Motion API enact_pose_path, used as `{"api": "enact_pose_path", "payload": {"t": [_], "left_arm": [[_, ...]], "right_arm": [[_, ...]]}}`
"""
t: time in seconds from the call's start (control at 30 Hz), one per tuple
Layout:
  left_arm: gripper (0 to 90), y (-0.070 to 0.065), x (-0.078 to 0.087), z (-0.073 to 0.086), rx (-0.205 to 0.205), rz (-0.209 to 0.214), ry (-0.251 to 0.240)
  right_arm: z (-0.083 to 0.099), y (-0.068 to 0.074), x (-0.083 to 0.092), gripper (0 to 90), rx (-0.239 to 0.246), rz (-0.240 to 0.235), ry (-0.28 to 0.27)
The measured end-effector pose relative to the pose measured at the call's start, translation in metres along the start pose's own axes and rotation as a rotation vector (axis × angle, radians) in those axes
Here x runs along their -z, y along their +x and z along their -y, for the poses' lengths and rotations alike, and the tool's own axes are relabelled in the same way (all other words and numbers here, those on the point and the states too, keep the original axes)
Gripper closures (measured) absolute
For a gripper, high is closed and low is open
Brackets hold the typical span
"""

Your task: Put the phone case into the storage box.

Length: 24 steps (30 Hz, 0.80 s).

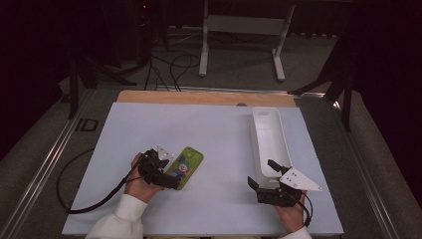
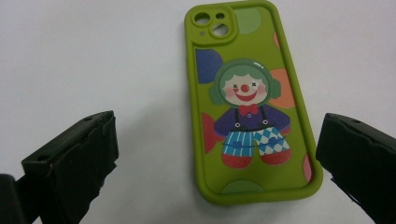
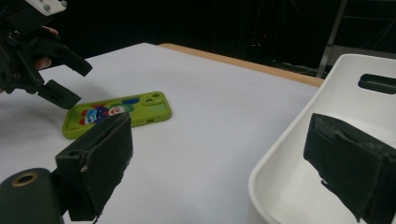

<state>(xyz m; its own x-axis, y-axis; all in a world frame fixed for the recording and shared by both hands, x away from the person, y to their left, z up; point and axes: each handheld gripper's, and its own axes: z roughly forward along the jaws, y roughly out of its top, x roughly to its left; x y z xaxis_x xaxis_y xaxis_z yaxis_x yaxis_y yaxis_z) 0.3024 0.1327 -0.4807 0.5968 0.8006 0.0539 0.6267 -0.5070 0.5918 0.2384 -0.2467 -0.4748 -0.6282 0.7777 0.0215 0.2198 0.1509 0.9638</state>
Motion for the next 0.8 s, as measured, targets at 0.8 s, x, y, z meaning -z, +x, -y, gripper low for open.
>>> {"api": "enact_pose_path", "payload": {"t": [0.8], "left_arm": [[0.0, -0.014, -0.019, -0.002, 0.000, 0.001, 0.041]], "right_arm": [[0.000, 0.001, 0.001, 8.1, 0.003, 0.002, -0.001]]}}
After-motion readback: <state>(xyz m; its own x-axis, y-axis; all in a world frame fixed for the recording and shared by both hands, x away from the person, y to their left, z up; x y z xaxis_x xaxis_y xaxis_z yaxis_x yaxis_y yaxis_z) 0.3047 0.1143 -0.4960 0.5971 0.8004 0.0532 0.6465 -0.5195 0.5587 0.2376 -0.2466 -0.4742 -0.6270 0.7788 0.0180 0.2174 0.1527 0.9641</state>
